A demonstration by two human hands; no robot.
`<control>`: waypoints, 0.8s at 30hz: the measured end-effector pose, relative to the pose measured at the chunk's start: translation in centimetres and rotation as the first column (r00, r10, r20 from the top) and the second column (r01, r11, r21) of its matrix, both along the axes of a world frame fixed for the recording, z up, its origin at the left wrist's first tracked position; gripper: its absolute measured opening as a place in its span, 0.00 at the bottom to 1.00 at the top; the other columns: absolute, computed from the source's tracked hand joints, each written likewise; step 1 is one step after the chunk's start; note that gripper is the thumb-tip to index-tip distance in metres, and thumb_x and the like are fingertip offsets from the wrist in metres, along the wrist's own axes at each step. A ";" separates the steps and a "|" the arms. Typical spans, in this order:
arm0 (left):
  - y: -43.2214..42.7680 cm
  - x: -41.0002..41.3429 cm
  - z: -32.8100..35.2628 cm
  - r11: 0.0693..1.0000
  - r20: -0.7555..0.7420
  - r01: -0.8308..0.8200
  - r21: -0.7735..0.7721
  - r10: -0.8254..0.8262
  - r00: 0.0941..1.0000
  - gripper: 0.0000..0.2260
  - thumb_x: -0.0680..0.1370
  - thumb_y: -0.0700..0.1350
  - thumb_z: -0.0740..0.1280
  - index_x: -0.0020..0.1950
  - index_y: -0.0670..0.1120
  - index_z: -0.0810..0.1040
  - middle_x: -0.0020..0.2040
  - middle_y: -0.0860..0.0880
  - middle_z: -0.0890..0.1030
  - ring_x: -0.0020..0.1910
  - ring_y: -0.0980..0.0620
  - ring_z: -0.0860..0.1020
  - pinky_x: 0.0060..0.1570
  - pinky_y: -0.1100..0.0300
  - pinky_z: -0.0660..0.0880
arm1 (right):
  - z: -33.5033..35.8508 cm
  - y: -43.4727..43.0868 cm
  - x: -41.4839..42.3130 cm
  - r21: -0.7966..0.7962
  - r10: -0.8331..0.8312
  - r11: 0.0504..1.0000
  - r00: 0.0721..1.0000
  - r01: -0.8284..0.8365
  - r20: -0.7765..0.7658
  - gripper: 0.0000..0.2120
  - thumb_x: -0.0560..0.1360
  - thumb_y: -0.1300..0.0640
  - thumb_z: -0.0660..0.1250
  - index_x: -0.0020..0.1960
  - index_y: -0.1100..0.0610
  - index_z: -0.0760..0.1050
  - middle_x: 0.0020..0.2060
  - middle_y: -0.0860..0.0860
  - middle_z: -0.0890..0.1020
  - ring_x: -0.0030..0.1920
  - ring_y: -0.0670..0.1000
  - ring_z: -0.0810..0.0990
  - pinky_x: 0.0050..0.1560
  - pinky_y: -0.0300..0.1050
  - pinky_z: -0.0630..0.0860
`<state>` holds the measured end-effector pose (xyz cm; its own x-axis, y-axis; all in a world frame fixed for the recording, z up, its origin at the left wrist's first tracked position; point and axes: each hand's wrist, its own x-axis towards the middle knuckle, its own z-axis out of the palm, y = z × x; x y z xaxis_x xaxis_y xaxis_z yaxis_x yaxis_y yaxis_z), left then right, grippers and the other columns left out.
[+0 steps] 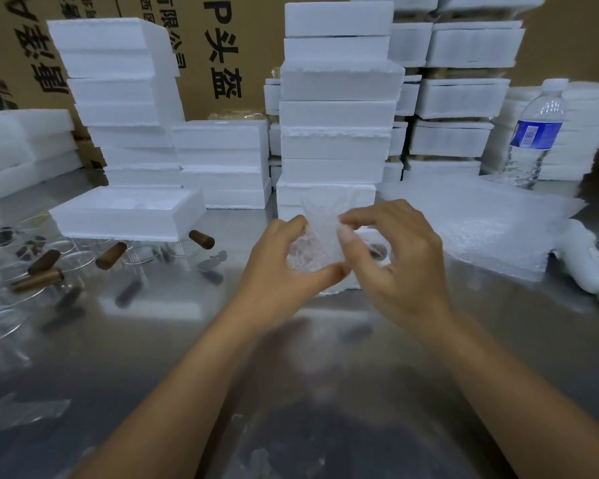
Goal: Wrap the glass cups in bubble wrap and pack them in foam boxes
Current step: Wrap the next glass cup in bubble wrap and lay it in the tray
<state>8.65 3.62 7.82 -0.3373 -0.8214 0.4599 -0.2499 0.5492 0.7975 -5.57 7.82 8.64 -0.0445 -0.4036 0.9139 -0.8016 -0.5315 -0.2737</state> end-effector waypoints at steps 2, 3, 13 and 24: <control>0.1 -0.3 -0.1 0.999 0.008 -0.024 -0.039 0.024 1.000 0.18 0.63 0.57 0.73 0.51 0.61 0.76 0.52 0.54 0.75 0.48 0.68 0.74 0.42 0.77 0.69 | -0.4 -0.2 -0.1 0.086 -0.011 0.996 0.998 0.016 -0.066 0.16 0.76 0.50 0.59 0.50 0.59 0.81 0.45 0.49 0.83 0.47 0.49 0.77 0.50 0.43 0.70; 0.1 -0.3 -0.2 0.997 0.013 -0.040 -0.070 0.041 0.999 0.17 0.63 0.57 0.73 0.49 0.60 0.74 0.51 0.55 0.75 0.48 0.67 0.74 0.41 0.76 0.69 | -0.5 -0.3 -0.2 0.139 0.011 0.990 0.999 -0.004 -0.049 0.18 0.77 0.49 0.57 0.51 0.58 0.81 0.46 0.48 0.83 0.49 0.49 0.76 0.52 0.43 0.70; 0.0 -0.4 -0.4 0.969 -0.033 -0.042 -0.244 0.035 0.999 0.26 0.62 0.57 0.71 0.55 0.70 0.63 0.54 0.62 0.72 0.53 0.63 0.74 0.46 0.75 0.69 | -1.0 -0.9 -0.1 0.434 0.122 0.884 0.982 -0.175 0.147 0.31 0.76 0.37 0.45 0.34 0.53 0.79 0.61 0.38 0.68 0.66 0.41 0.63 0.66 0.50 0.63; -0.4 0.2 -0.2 0.985 -0.109 -0.102 -0.139 0.087 0.990 0.16 0.65 0.48 0.79 0.38 0.61 0.71 0.48 0.56 0.72 0.48 0.71 0.71 0.43 0.79 0.65 | -0.5 -1.0 -0.6 0.212 0.049 0.968 0.935 -0.131 0.352 0.15 0.79 0.47 0.53 0.55 0.50 0.75 0.50 0.39 0.73 0.54 0.44 0.75 0.57 0.45 0.73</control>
